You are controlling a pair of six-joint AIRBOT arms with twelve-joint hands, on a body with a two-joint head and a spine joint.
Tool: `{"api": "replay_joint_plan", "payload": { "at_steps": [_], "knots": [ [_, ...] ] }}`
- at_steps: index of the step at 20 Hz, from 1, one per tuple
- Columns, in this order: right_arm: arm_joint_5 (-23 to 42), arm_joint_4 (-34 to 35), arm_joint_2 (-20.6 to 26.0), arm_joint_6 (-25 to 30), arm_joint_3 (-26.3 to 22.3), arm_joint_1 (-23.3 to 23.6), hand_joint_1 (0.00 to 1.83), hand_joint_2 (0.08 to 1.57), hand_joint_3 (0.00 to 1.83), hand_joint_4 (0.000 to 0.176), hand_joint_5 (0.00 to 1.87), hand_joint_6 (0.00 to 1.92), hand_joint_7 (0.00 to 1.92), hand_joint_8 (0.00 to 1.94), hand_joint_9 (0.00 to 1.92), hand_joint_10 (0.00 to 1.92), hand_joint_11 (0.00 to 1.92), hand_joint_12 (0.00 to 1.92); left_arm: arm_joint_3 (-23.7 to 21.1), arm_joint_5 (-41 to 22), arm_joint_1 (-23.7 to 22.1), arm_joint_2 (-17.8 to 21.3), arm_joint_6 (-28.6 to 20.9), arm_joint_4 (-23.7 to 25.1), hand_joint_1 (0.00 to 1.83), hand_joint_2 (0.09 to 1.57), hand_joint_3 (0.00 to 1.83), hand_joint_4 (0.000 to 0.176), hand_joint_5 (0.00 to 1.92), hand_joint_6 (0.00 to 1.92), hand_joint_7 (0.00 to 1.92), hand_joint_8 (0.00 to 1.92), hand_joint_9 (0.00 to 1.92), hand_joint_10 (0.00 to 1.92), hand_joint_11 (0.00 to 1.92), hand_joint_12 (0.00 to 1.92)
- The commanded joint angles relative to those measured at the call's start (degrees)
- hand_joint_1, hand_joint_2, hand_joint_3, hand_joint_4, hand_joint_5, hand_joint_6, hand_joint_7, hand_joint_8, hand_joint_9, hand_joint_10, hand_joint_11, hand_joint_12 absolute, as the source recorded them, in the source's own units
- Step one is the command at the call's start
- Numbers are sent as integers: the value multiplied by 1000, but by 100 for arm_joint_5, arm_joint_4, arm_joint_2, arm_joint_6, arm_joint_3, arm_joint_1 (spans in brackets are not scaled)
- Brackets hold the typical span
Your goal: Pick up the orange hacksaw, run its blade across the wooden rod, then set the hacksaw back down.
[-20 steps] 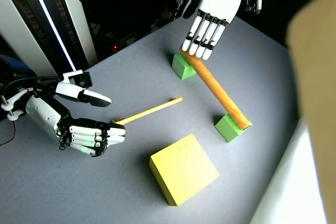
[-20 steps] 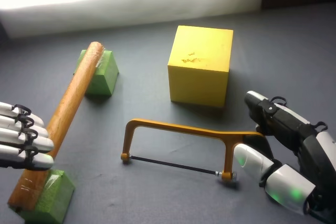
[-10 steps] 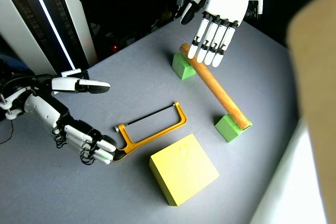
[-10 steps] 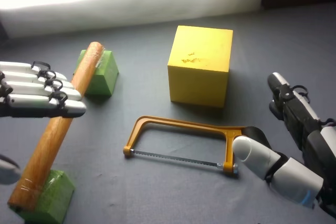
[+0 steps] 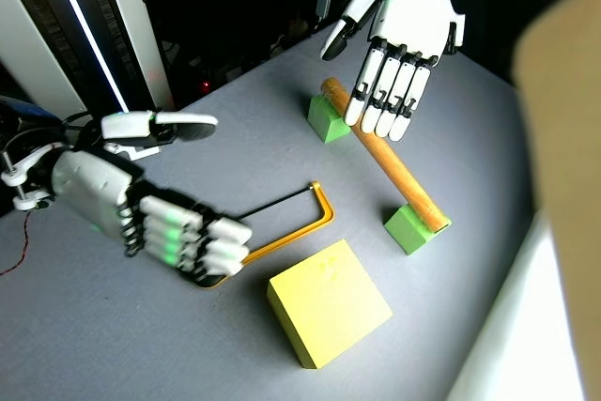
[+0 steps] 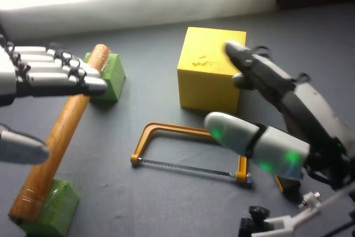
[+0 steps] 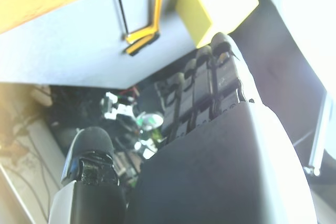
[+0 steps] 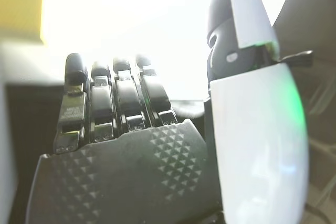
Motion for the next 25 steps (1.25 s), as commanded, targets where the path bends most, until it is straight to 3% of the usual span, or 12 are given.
{"api": "replay_joint_plan", "payload": {
  "at_steps": [1, 3, 5, 6, 7, 9, 13, 16, 22, 23, 24, 25],
  "knots": [
    [115, -544, 49, -31, -12, 127, 709, 1111, 4, 0, 484, 22, 537, 23, 510, 74, 100, 1289, 68, -427, -99, -56, 8, -453, 135, 1268, 1, 0, 88, 5, 93, 3, 95, 7, 0, 383],
    [-631, -1073, 227, -154, -12, 429, 675, 1162, 0, 0, 815, 43, 926, 109, 859, 415, 545, 1441, 249, -478, -121, -162, 27, -539, 232, 1239, 0, 0, 293, 10, 336, 11, 375, 37, 24, 984],
    [-1329, -1619, 401, -172, -7, 746, 687, 1176, 0, 0, 967, 83, 1078, 211, 871, 900, 711, 1583, 278, -477, -111, -196, 93, -689, 312, 1231, 0, 0, 437, 15, 508, 17, 605, 97, 169, 1206],
    [-1512, -1784, 443, -245, -6, 856, 896, 1186, 0, 79, 859, 997, 1102, 395, 790, 1287, 764, 1776, 276, -489, -118, -191, 112, -698, 346, 1234, 0, 0, 591, 26, 641, 26, 738, 185, 324, 1294],
    [-1758, -2090, 516, -343, -5, 1016, 756, 1172, 0, 0, 796, 1028, 959, 884, 806, 1432, 828, 1812, 246, -473, -118, -177, 167, -861, 357, 1239, 0, 0, 669, 13, 728, 20, 744, 361, 366, 1356],
    [-2116, -2524, 625, -335, -2, 1209, 666, 1213, 8, 0, 705, 1564, 830, 1797, 899, 1874, 1019, 1910, 233, -472, -102, -159, 167, -910, 417, 1245, 2, 0, 941, 120, 941, 142, 677, 982, 424, 1532],
    [-2577, -3592, 817, -130, 135, 1563, 749, 1179, 0, 0, 1022, 1920, 1236, 1941, 1393, 1921, 1470, 1921, 253, -534, -65, -150, 167, -946, 473, 1293, 5, 0, 717, 1610, 801, 1583, 758, 1766, 684, 1916],
    [-2578, -4148, 871, 168, 320, 1694, 763, 1195, 3, 0, 1090, 1921, 1293, 1941, 1462, 1921, 1582, 1921, 343, -560, -66, -192, 168, -948, 582, 1303, 3, 0, 865, 1890, 920, 1890, 949, 1915, 946, 1921],
    [-2520, -4993, 962, 581, 615, 1921, 602, 1345, 24, 0, 1185, 1921, 1391, 1941, 1538, 1921, 1663, 1921, 482, -659, -30, -236, 166, -956, 627, 1375, 14, 0, 1384, 1921, 1449, 1921, 1507, 1921, 1584, 1921],
    [-2495, -5027, 976, 537, 620, 1947, 596, 1359, 19, 0, 1186, 1921, 1377, 1941, 1509, 1921, 1636, 1921, 509, -667, -28, -250, 166, -956, 594, 1411, 4, 30, 1423, 1921, 1498, 1921, 1555, 1921, 1629, 1921],
    [-2496, -5030, 980, 526, 620, 1966, 581, 1377, 18, 0, 1184, 1921, 1368, 1941, 1492, 1921, 1620, 1921, 520, -677, -16, -253, 166, -956, 599, 1412, 1, 97, 1431, 1921, 1489, 1921, 1544, 1921, 1626, 1921],
    [-2496, -5051, 985, 519, 620, 1982, 616, 1376, 10, 0, 1175, 1921, 1362, 1941, 1483, 1921, 1606, 1921, 524, -677, -12, -255, 166, -956, 625, 1415, 1, 118, 1419, 1921, 1486, 1921, 1544, 1921, 1644, 1921]
  ]
}}
